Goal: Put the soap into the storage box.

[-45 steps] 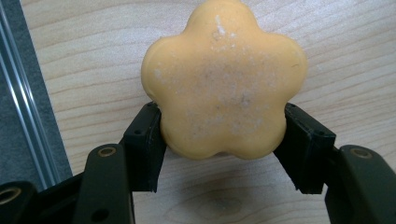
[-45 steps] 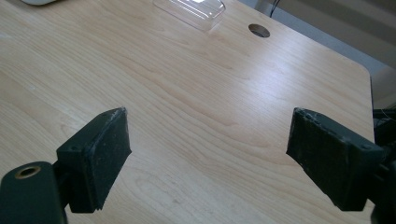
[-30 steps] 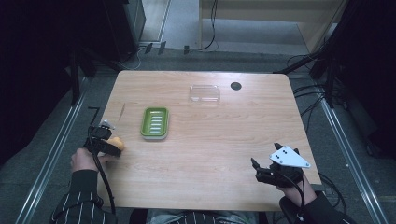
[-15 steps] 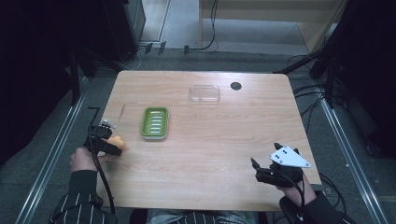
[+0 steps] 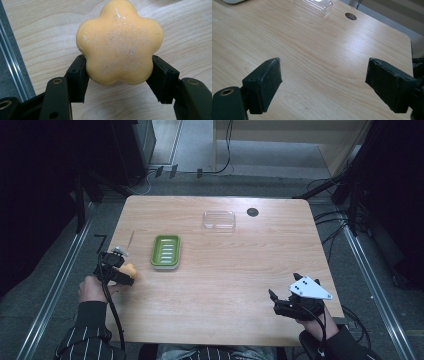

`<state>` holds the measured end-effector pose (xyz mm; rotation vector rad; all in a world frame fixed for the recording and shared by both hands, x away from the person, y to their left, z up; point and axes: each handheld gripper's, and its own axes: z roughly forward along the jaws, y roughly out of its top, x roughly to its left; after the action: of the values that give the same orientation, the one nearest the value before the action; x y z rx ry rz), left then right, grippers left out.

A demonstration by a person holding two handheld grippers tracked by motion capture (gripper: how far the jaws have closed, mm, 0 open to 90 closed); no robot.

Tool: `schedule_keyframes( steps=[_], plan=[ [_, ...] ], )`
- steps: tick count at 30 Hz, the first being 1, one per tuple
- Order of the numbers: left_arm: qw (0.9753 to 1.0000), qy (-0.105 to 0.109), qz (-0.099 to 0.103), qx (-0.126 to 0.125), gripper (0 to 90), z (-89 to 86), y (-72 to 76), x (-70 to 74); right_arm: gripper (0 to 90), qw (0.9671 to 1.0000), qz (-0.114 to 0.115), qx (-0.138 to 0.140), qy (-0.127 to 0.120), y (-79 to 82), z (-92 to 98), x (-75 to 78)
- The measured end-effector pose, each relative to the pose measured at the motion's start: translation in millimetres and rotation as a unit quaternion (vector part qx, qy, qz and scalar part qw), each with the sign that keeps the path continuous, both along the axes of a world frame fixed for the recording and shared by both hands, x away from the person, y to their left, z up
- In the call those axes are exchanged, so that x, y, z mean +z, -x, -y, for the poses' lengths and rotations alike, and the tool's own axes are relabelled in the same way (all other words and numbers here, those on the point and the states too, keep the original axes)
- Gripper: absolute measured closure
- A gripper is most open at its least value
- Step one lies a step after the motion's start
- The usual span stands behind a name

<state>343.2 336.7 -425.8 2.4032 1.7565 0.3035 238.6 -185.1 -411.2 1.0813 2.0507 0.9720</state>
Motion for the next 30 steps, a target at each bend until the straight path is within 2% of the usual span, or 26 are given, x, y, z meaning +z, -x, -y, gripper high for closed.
schedule_keyframes(
  steps=[16, 30],
  plan=[
    [0.9998, 0.002, 0.011, -0.016, 39.5, 10.9, -11.2, 7.8, 13.7, 1.0000, 0.000, 0.001, 0.000, 0.0, 0.1, 0.0],
    [0.9994, -0.001, 0.024, -0.027, 39.5, 19.0, -21.5, 20.9, 13.8, 1.0000, 0.000, 0.000, 0.000, -0.1, -0.1, -0.1]
  ],
)
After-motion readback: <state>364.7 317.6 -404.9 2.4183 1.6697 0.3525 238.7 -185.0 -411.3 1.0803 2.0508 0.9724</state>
